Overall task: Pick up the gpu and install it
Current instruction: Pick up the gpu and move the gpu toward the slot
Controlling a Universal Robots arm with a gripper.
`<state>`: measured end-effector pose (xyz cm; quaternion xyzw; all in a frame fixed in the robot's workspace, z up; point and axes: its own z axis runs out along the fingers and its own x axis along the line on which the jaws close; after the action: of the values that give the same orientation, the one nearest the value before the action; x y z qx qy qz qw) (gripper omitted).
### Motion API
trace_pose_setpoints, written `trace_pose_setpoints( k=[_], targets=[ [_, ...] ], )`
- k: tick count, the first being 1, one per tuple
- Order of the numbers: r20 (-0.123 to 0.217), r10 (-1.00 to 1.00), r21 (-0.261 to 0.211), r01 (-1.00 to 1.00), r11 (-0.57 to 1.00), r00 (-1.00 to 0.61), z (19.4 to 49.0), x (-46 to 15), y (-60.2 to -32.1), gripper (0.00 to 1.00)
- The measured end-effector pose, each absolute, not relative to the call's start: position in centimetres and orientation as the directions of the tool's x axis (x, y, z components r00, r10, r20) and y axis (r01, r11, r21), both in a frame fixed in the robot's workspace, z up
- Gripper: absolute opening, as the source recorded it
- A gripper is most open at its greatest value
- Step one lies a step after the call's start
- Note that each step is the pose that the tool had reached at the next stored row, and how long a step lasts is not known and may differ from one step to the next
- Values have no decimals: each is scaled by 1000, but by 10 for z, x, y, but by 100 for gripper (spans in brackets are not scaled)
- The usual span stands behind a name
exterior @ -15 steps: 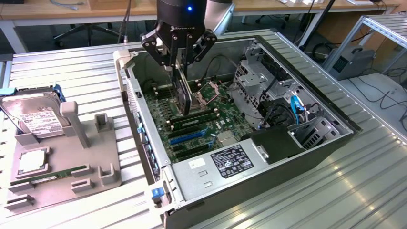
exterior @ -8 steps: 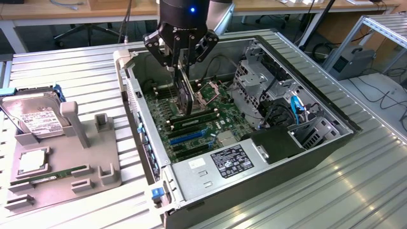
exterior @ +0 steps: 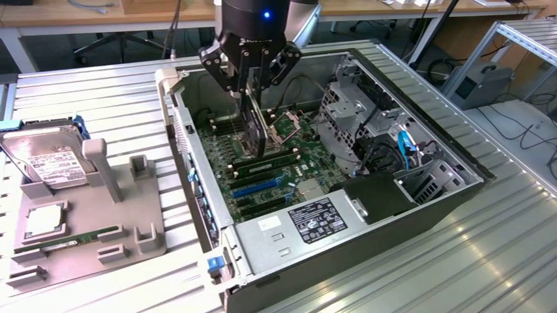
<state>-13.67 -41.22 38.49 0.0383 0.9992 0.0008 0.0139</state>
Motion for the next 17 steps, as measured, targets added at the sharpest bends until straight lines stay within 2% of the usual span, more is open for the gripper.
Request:
trace_pose_setpoints(
  k=[17],
  targets=[
    [-28,76,3,76,997,-997,380,-127,-412,27]
  ],
)
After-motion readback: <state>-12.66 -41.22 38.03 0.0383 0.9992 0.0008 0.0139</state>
